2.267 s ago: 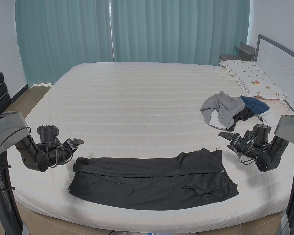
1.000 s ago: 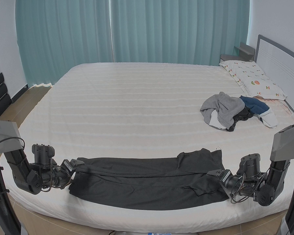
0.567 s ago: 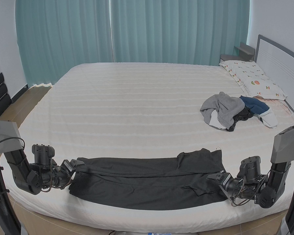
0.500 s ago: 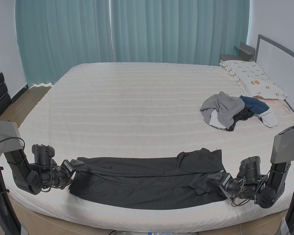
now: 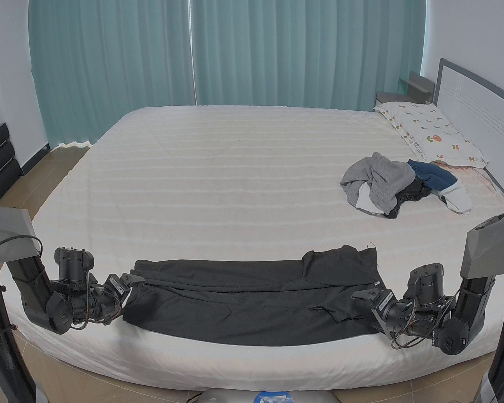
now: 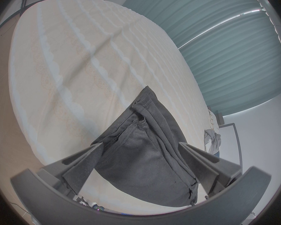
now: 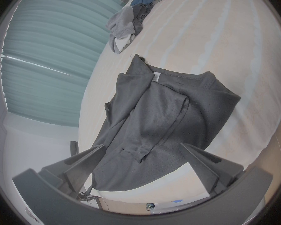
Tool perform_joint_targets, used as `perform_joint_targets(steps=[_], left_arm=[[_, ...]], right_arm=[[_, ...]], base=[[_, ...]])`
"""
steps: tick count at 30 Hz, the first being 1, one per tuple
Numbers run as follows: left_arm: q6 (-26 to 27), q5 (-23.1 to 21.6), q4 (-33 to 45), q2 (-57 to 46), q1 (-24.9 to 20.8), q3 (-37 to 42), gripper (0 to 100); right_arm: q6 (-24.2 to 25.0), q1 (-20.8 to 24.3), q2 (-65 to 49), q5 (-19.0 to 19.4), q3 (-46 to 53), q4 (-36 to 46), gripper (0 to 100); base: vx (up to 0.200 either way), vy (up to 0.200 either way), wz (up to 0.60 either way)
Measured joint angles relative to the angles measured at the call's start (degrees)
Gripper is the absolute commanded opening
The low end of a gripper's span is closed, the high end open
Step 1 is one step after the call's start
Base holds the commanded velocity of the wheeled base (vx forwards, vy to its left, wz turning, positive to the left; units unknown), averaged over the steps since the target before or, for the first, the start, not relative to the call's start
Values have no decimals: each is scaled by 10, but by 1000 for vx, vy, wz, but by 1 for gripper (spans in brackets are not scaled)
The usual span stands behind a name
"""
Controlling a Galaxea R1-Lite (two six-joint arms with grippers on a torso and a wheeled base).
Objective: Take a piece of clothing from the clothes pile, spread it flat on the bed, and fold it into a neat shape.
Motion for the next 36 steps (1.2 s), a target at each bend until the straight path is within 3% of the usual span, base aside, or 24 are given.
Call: perform_joint_targets(steps=[10, 27, 28, 36], left_arm=[[0, 0, 0, 0, 0, 0, 100], [0, 0, 0, 1, 0, 0, 100], [0, 0, 0, 1, 0, 0, 100], [0, 0, 0, 1, 0, -1, 100]], right_arm=[[2, 14, -34, -1, 9, -5, 100], [-9, 12, 47, -33, -34, -28, 100], [-8, 12, 49, -34, -36, -28, 0], [-8, 15, 58, -46, -34, -43, 0]], base=[[0, 0, 0], [0, 0, 0], [0, 0, 0], [0, 0, 0]])
